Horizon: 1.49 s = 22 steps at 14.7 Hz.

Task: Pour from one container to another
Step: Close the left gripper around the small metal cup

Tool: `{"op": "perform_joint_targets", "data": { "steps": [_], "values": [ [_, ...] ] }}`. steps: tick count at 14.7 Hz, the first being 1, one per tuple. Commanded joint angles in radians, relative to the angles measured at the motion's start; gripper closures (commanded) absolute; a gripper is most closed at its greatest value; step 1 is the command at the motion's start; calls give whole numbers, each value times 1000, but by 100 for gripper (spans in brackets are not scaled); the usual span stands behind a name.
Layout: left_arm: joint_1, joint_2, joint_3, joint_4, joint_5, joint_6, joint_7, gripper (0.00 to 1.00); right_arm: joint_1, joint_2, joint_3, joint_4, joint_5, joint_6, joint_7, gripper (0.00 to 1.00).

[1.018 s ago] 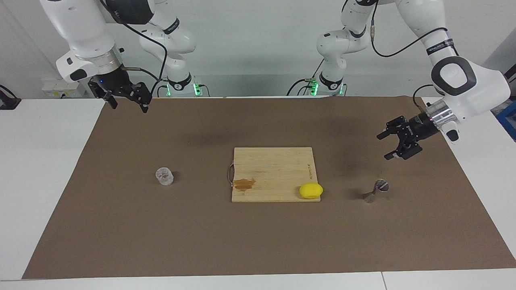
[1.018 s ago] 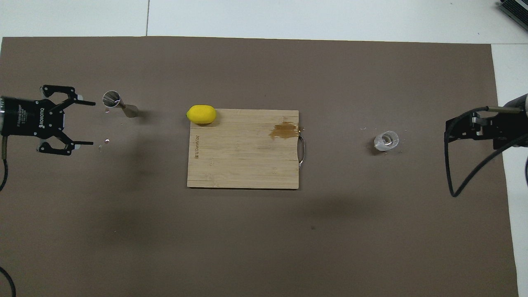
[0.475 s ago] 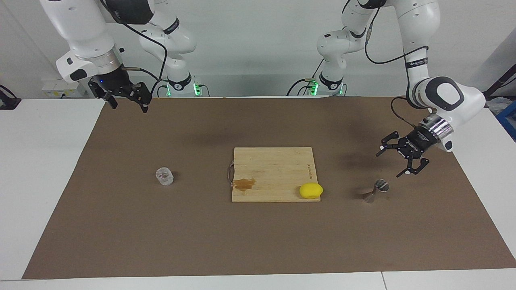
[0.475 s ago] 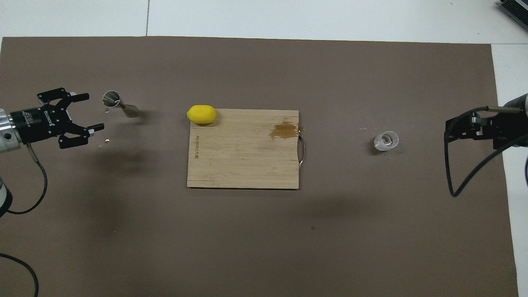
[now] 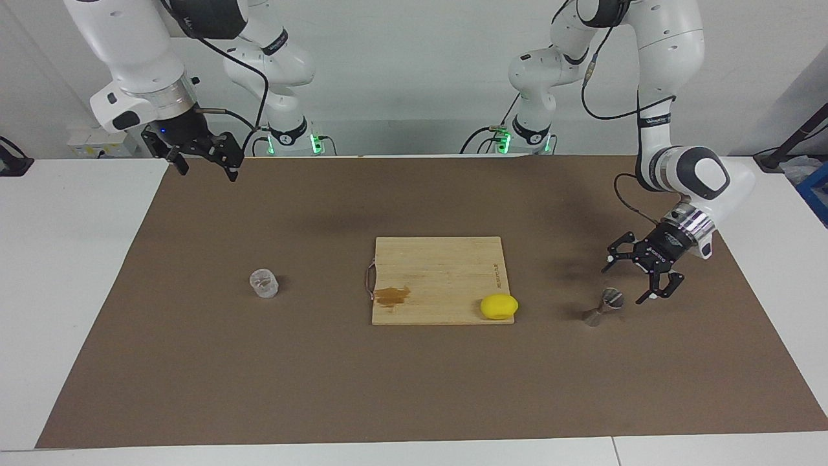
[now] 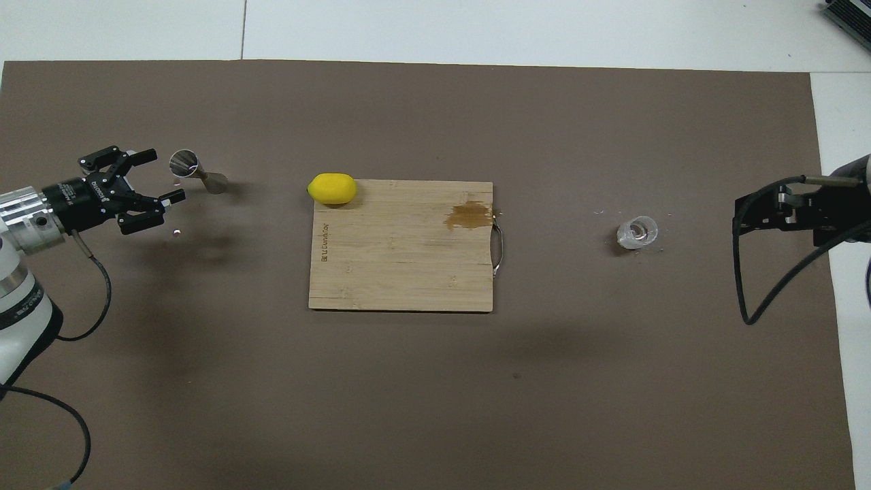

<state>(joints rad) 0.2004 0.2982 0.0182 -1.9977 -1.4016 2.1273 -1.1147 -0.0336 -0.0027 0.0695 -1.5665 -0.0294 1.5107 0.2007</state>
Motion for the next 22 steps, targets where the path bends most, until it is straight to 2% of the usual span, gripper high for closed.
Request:
{"op": "perform_joint_targets", "data": {
  "steps": [1, 5, 8, 10, 12, 15, 18, 22],
  "values": [
    [-27, 4, 0, -3, -54, 40, 30, 0, -2, -17, 4, -21, -18, 25, 6, 1],
    [-58, 13, 2, -6, -80, 75, 32, 1, -2, -17, 4, -23, -18, 26, 9, 1],
    [-53, 13, 2, -9, -80, 75, 30, 11, -3, -17, 6, -23, -18, 26, 9, 1],
    [-50, 13, 2, -10, -80, 80, 30, 12, -2, -17, 4, -23, -18, 28, 11, 1],
    [-47, 12, 2, -18, -79, 82, 32, 18, -2, -17, 4, -23, -17, 26, 11, 1],
    [-42, 10, 2, -23, -79, 83, 30, 19, -2, -17, 4, -23, -17, 28, 11, 1],
    [-42, 10, 2, -24, -79, 89, 32, 34, -2, -17, 4, -23, -18, 28, 11, 1],
    [-44, 10, 2, -23, -80, 89, 33, 35, -2, -17, 4, -23, -17, 28, 12, 1]
  ]
}}
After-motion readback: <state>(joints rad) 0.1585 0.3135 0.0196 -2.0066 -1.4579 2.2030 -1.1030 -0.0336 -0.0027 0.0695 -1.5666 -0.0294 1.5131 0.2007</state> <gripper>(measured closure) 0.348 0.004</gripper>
